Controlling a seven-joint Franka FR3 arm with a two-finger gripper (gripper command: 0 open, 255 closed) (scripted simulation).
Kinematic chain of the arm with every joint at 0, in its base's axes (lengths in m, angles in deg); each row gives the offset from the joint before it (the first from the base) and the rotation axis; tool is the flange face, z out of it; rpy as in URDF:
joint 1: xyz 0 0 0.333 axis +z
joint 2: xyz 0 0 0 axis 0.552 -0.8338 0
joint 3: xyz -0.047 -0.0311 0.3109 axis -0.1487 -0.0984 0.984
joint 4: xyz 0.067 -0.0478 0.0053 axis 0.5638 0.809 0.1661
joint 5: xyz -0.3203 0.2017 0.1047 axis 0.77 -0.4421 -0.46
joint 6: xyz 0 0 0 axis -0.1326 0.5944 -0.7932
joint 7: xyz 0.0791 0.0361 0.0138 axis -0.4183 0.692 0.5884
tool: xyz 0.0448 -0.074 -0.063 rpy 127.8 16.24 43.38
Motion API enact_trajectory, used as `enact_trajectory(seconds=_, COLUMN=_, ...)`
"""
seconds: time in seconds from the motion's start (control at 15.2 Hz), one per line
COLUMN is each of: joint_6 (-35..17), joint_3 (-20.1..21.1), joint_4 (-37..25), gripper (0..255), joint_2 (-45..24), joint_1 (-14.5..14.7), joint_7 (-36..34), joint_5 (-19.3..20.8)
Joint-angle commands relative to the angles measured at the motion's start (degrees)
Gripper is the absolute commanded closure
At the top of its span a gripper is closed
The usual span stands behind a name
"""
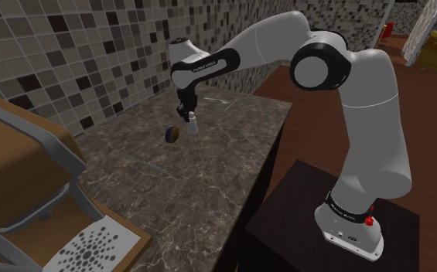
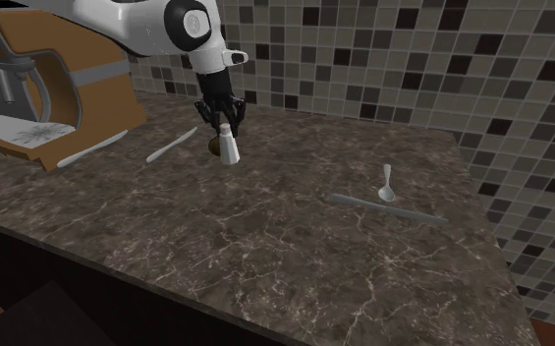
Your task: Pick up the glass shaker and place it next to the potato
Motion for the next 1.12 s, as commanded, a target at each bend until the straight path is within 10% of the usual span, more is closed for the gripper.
enact_trajectory(seconds=0.0, joint_6=-1.27, joint_3=0.01, joint_4=0.74, gripper=255, joint_2=-0.49, joint_1=-0.11, joint_7=0.04, joint_5=-0.06)
enact_trajectory(seconds=0.73, joint_6=-3.37, joint_3=0.06, joint_4=2.0, gripper=255, joint_2=-1.34, joint_1=-0.14, joint_7=-0.09, joint_5=-0.12)
enact_trajectory(seconds=0.79, joint_6=-3.37, joint_3=0.06, joint_4=2.0, gripper=0, joint_2=-1.34, joint_1=-0.13, joint_7=-0.09, joint_5=-0.12)
enact_trajectory(seconds=1.06, joint_6=-3.37, joint_3=0.06, joint_4=2.0, gripper=0, joint_2=-1.34, joint_1=-0.14, joint_7=-0.09, joint_5=-0.12)
